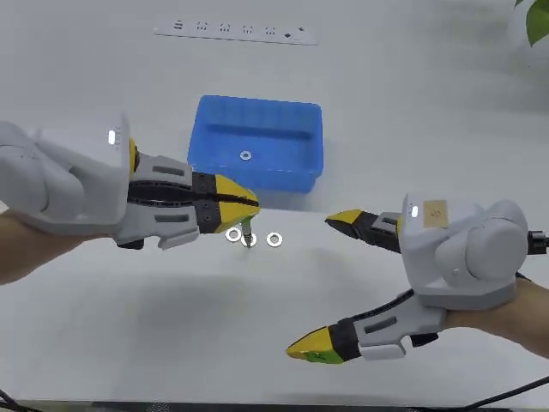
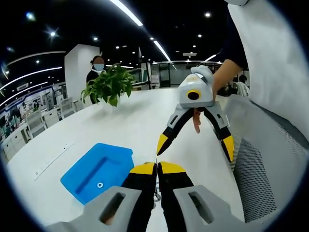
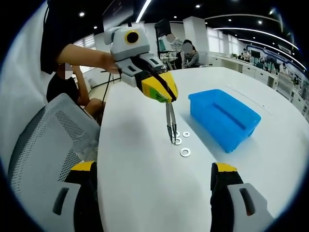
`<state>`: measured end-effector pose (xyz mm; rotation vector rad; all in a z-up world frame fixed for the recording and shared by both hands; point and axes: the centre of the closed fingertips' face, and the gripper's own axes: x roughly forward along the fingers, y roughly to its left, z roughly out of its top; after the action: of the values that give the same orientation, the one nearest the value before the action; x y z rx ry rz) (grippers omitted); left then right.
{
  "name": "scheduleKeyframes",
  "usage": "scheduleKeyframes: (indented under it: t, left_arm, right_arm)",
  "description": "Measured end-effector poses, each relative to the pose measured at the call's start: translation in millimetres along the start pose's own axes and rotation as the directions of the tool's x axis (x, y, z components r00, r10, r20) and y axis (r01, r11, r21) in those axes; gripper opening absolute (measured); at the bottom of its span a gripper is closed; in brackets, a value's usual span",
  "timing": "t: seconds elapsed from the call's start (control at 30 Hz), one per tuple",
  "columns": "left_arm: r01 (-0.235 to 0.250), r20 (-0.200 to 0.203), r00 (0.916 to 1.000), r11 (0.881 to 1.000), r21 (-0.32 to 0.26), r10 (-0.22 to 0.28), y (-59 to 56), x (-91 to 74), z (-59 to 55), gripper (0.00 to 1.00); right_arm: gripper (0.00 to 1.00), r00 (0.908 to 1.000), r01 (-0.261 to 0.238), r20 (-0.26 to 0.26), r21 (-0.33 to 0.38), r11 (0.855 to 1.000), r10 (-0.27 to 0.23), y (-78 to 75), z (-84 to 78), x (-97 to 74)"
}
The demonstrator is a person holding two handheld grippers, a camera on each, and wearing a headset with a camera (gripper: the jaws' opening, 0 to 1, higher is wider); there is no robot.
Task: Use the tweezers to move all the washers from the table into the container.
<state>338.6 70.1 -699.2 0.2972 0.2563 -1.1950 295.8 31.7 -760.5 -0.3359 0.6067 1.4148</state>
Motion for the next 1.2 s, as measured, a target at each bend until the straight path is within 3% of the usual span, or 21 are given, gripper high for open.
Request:
scheduleKeyframes:
  t: [0.17,0.33,0.4,0.67,0.8,0.93,1.03,1.2]
  left_arm:
    - [0.001,0.005,1.0000,1.000,-0.012,-0.001,-1.0,-0.2,0.4,0.05]
    - [0.029,-0.026,0.9992,1.000,-0.008,-0.029,-4.4,-1.2,0.4,0.05]
    - [0.040,-0.027,0.9988,0.999,-0.018,-0.040,-5.4,-1.8,0.1,0.05]
    - [0.050,-0.039,0.9979,0.998,-0.035,-0.051,-3.6,-2.0,-0.4,0.05]
    - [0.058,-0.052,0.9969,0.997,-0.042,-0.060,-4.3,-5.2,-2.7,0.05]
    - [0.055,-0.056,0.9968,0.998,-0.044,-0.058,-3.9,-4.6,-2.9,0.05]
    - [0.053,-0.053,0.9970,0.997,-0.050,-0.056,-3.7,-3.6,-2.4,0.05]
    - [0.058,-0.052,0.9968,0.997,-0.053,-0.061,-3.0,-1.7,-1.9,0.05]
  right_arm:
    - [0.98,0.9999,-0.009,0.005,0.007,1.000,0.009,1.9,1.3,0.6]
    - [0.97,0.9999,-0.009,0.010,0.006,1.000,0.009,0.4,4.4,2.9]
    - [0.94,0.9993,-0.034,0.017,0.012,0.999,0.033,0.5,8.8,7.2]
    - [0.72,0.9995,-0.023,0.021,-0.027,0.999,0.024,-18.8,28.9,32.3]
    - [0.52,0.9990,-0.033,0.029,-0.031,0.999,0.034,-22.9,38.5,42.1]
    - [0.38,0.9988,-0.049,-0.005,-0.066,0.997,0.049,-23.9,37.6,52.8]
    - [0.30,0.9981,-0.058,-0.025,-0.099,0.993,0.055,-23.8,35.3,57.4]
    - [0.25,0.9949,-0.100,-0.023,-0.117,0.988,0.098,-20.8,36.2,62.2]
